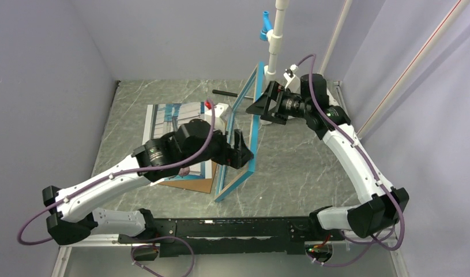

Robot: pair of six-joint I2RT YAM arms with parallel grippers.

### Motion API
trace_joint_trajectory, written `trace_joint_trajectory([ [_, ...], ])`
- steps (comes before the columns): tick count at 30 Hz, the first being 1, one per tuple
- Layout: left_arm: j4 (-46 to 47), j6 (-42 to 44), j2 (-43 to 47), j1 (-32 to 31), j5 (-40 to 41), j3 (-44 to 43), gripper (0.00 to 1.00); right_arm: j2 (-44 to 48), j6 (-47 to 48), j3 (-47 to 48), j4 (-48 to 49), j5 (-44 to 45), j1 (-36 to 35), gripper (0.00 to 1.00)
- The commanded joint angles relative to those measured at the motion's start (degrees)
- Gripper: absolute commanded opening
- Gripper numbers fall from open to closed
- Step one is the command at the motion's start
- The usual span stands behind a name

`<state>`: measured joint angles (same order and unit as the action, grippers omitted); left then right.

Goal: Put the photo into the frame
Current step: Turn over the photo frame at the center of the board.

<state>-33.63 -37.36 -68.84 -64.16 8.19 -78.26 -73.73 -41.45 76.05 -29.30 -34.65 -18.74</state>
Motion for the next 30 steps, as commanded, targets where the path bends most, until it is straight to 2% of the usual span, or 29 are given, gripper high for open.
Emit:
trace_joint_trajectory([
  [1,1.6,-1.9,4.6,3.9,-1.3,2.7,0.99,-4.0,5.1,8.7,-7.7,9.4,-3.5,0.88],
  [5,-2.0,-3.1,6.1,6.2,0.3,4.3,0.99,-8.2,7.9,14.4,-13.0,17.0,-6.6,0.81],
  [14,-12.4,-5.4,6.9,8.2,6.8,5.5,0.99,-15.4,12.0,23.4,-21.8,25.5,-10.8,0.58],
  [21,-15.6,-6.6,8.5,8.6,9.8,7.2,1.0,-14.7,12.5,23.8,-21.9,24.6,-10.8,0.15],
  [24,-16.1,-7.0,9.1,9.0,9.9,8.1,0.99,-14.7,13.2,25.4,-22.5,23.5,-11.0,0.02],
  [30,-17.2,-7.7,10.4,9.9,10.6,9.5,0.99,-12.0,14.1,27.0,-22.9,23.6,-11.0,0.0],
])
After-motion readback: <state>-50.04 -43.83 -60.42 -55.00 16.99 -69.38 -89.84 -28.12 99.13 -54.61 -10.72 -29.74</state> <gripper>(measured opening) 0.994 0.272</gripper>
